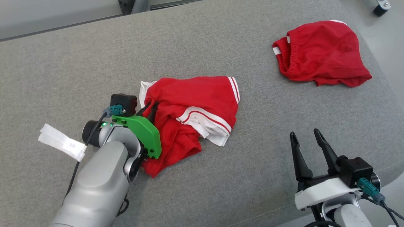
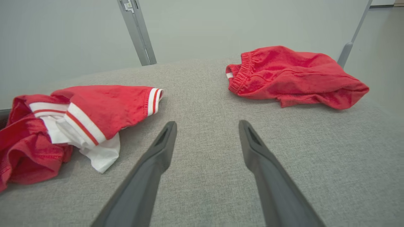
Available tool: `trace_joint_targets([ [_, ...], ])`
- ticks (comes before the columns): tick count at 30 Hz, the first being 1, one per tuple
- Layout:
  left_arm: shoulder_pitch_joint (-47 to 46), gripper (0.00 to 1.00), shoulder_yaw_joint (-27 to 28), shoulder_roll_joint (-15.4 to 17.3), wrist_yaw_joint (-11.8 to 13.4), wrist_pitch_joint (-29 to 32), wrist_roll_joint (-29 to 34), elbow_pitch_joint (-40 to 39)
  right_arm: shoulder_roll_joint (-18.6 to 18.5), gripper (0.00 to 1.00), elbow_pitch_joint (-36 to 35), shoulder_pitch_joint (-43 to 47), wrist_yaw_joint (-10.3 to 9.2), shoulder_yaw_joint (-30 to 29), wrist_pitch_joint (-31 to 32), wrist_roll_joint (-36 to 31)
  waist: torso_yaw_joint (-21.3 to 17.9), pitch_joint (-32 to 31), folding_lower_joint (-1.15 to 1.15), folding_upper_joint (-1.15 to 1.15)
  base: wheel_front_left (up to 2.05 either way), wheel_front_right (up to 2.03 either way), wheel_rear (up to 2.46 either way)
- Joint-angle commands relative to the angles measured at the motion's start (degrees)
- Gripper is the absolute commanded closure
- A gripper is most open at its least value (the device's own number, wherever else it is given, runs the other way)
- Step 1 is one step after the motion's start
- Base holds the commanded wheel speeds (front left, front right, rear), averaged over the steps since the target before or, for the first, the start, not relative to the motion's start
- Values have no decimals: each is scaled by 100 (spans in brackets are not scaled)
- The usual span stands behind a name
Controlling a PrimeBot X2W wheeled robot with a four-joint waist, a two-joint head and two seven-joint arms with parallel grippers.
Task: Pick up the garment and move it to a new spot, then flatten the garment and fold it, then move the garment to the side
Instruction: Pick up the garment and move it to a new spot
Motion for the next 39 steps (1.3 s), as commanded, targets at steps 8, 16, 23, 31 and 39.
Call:
trace_joint_targets([
  [8,91,0,119,-209,-143,-1017,-92,30,-16,0,-45,192,-6,-107,-8,-129,271,-400,0,0,0,0,0],
  [16,1542,0,575,286,558,-1261,-9,-1823,-15,0,-185,577,-6,-494,-8,-291,656,-933,0,0,0,0,0],
  [23,3496,0,1235,587,1318,-1262,615,-3774,-13,0,-333,899,-6,-839,-9,-453,1009,-1268,0,0,0,0,0],
  [31,4892,0,1973,479,1032,-1263,1490,-4129,-14,0,-387,1046,-6,-981,-8,-717,1351,-1446,0,0,0,0,0],
  [39,5497,0,3015,63,764,-1264,1961,-4141,-12,0,-273,1107,-6,-978,-8,-792,1624,-1557,0,0,0,0,0],
])
